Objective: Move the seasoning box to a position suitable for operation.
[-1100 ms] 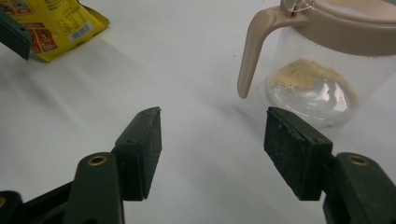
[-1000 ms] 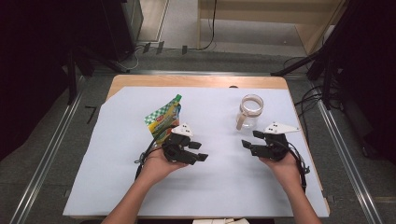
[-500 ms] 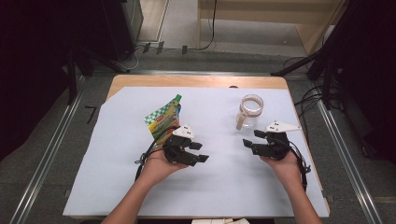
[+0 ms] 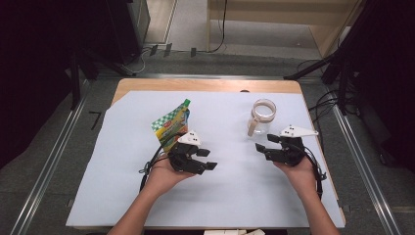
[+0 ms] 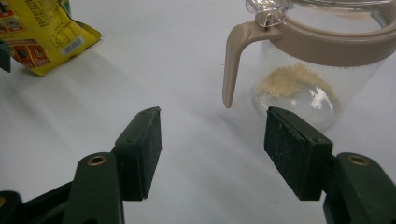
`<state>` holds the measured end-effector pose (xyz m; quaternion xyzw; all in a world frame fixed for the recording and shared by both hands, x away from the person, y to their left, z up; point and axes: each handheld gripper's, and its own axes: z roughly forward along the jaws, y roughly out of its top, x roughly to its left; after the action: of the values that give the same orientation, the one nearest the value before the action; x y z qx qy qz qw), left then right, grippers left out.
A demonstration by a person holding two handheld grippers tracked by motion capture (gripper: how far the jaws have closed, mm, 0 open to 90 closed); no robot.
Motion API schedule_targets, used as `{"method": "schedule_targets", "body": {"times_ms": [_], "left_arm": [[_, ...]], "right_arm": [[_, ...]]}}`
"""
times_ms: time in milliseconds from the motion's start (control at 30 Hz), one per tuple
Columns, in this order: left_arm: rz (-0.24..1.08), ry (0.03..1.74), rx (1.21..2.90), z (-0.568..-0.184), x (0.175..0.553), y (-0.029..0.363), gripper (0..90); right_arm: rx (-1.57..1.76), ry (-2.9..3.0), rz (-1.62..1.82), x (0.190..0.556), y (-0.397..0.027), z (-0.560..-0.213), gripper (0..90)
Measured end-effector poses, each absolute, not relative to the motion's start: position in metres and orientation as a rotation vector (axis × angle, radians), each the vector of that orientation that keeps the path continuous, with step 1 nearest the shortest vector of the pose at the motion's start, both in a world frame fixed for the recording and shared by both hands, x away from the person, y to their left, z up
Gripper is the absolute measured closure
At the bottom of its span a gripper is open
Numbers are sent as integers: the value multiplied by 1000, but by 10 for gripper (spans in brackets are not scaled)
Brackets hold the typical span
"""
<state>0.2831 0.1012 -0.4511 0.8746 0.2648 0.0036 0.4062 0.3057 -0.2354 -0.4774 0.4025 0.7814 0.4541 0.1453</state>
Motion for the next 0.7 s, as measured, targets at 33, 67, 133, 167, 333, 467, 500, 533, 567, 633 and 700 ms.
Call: {"method": "schedule_targets", "body": {"times_ms": [33, 67, 133, 167, 333, 467, 500, 533, 567, 633, 700], "left_arm": [[9, 668, 2206, -451, 283, 101, 451], [6, 667, 2204, -451, 283, 101, 451], [4, 663, 2204, -452, 282, 100, 449], [4, 661, 2210, -452, 281, 99, 448], [1, 652, 2212, -451, 279, 99, 447], [6, 655, 2199, -450, 279, 100, 447], [4, 655, 2196, -450, 279, 100, 447], [3, 655, 2195, -450, 279, 100, 447], [4, 656, 2197, -450, 279, 101, 447], [3, 659, 2198, -450, 279, 101, 447], [3, 653, 2201, -450, 279, 101, 447]], "right_arm": [[1159, 2251, 1308, 306, -235, -477, 380], [1160, 2252, 1304, 307, -236, -478, 380], [1169, 2240, 1299, 310, -237, -478, 380], [1177, 2228, 1295, 312, -239, -478, 380], [1298, 2194, 1356, 328, -247, -478, 387], [1303, 2156, 1303, 340, -250, -476, 359], [1321, 2152, 1295, 343, -251, -477, 333], [1331, 2147, 1289, 347, -252, -478, 314], [1344, 2136, 1289, 350, -252, -479, 293], [1365, 2117, 1304, 356, -252, -480, 249], [1364, 2101, 1333, 360, -251, -482, 228]]}}
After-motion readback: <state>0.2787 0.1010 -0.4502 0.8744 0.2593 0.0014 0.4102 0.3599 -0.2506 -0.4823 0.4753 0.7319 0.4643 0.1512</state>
